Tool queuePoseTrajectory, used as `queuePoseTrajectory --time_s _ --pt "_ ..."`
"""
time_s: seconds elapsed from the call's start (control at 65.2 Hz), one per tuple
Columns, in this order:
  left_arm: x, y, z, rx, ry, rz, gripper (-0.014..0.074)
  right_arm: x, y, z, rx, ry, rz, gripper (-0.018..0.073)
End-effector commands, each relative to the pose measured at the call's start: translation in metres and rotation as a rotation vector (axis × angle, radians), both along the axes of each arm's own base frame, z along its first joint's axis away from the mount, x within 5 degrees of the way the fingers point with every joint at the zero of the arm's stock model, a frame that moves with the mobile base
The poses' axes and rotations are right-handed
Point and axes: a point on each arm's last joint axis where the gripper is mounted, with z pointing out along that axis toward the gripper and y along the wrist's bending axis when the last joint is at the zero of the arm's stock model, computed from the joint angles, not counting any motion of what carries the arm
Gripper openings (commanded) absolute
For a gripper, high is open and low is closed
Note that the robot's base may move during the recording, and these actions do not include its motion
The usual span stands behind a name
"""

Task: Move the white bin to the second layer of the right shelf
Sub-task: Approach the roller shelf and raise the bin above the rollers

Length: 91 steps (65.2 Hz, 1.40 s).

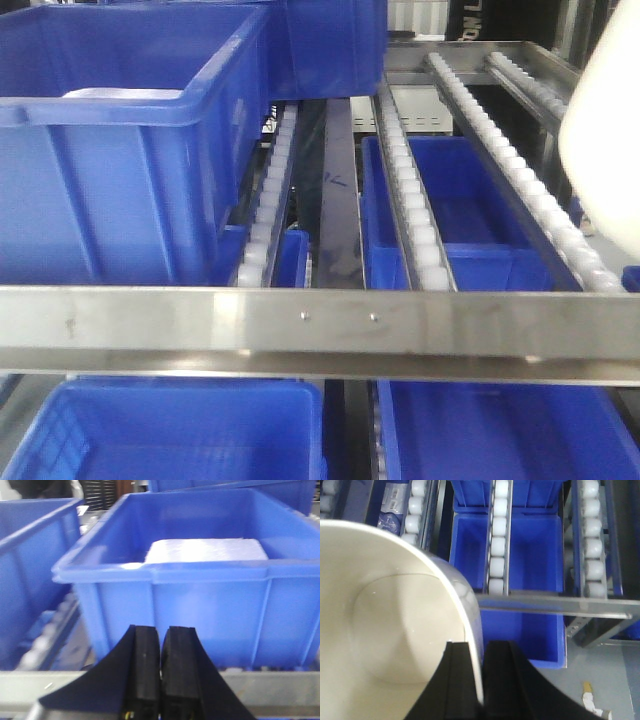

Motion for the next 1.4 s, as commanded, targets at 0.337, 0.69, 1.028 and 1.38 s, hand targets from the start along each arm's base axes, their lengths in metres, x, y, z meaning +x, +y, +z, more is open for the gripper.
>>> queuePoseTrajectory --time_s 0.337,0.69,1.028,1.38 --pt "0.0001 -0.0023 -0.0041 -0.014 -0.059 -0.045 0.0085 0.0038 -0.0001 0.0158 0.009 -0.113 -0.005 0.0068" --pt "0.0001 -0.0023 -0.0041 -0.014 -0.059 -0.045 0.0085 0.0038 -0.0001 0.0158 0.009 -0.113 -0.005 0.0068" --pt "0.0001 -0.0023 -0.0041 -0.014 -0.059 -0.045 0.0085 0.0038 -0.0001 0.0158 0.009 -0.113 -0.005 0.0068" --pt "0.0001 -0.0023 -0.0041 -0.014 -0.059 -0.045 0.0085 0.0038 -0.0001 0.0158 0.009 -0.113 -0.005 0.0068"
